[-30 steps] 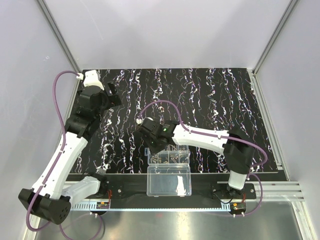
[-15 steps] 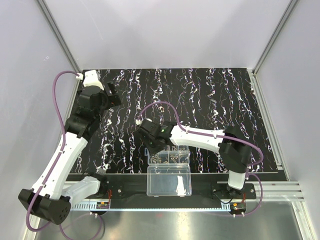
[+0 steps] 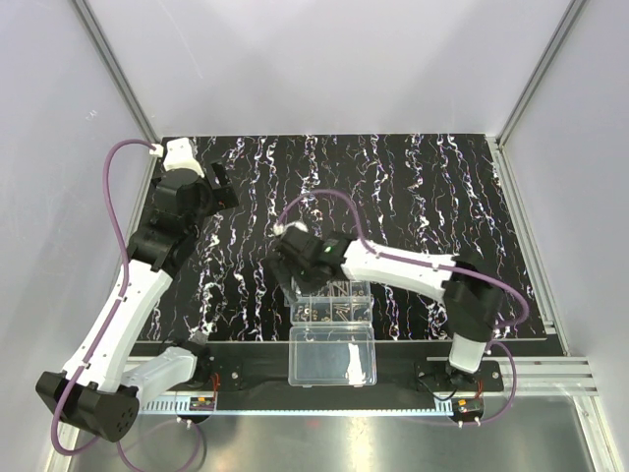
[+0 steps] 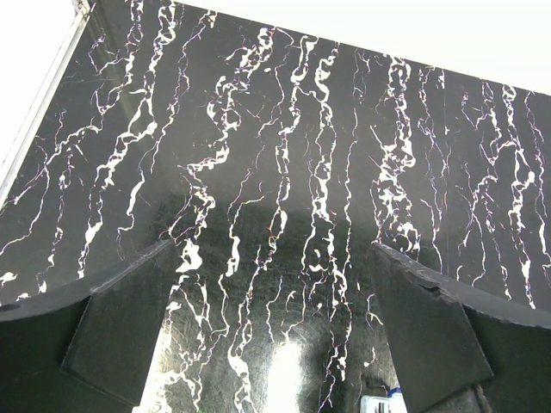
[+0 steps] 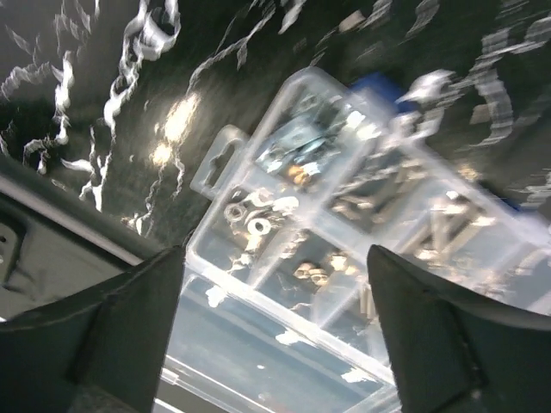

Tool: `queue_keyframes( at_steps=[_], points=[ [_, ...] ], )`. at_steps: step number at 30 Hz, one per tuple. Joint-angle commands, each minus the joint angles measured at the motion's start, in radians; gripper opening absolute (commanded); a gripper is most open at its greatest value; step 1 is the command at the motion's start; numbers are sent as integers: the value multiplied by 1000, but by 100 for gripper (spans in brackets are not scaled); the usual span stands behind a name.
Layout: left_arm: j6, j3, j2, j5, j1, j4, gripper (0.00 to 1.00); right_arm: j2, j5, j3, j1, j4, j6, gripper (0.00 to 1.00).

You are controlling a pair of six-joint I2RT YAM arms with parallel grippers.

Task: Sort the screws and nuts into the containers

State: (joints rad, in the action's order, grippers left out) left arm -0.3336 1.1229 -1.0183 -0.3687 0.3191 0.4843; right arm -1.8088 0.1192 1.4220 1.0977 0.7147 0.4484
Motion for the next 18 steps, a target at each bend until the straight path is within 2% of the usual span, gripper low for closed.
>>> queue_keyframes(
  at_steps=[1, 5, 7, 8, 11, 15, 18],
  points=[
    [-4, 29, 20, 10, 0, -32, 99, 178, 85, 46, -161, -36, -11, 99],
    [-4, 28, 34, 19, 0, -38, 99, 339, 117, -32, -359, -171, -33, 100],
    [1, 32, 37, 22, 0, -36, 99, 428, 219, -46, -393, -252, -105, 100],
    [2, 34, 38, 22, 1, -36, 99, 460, 332, -70, -409, -282, -152, 100],
    [5, 29, 49, 25, 0, -58, 99, 586, 414, -159, -465, -418, -220, 100],
    [-4, -29, 124, 46, -2, -128, 99, 761, 405, -287, -573, -497, -244, 100],
    [-24, -43, 149, 94, -12, -116, 99, 834, 360, -383, -660, -451, -153, 100]
  ],
)
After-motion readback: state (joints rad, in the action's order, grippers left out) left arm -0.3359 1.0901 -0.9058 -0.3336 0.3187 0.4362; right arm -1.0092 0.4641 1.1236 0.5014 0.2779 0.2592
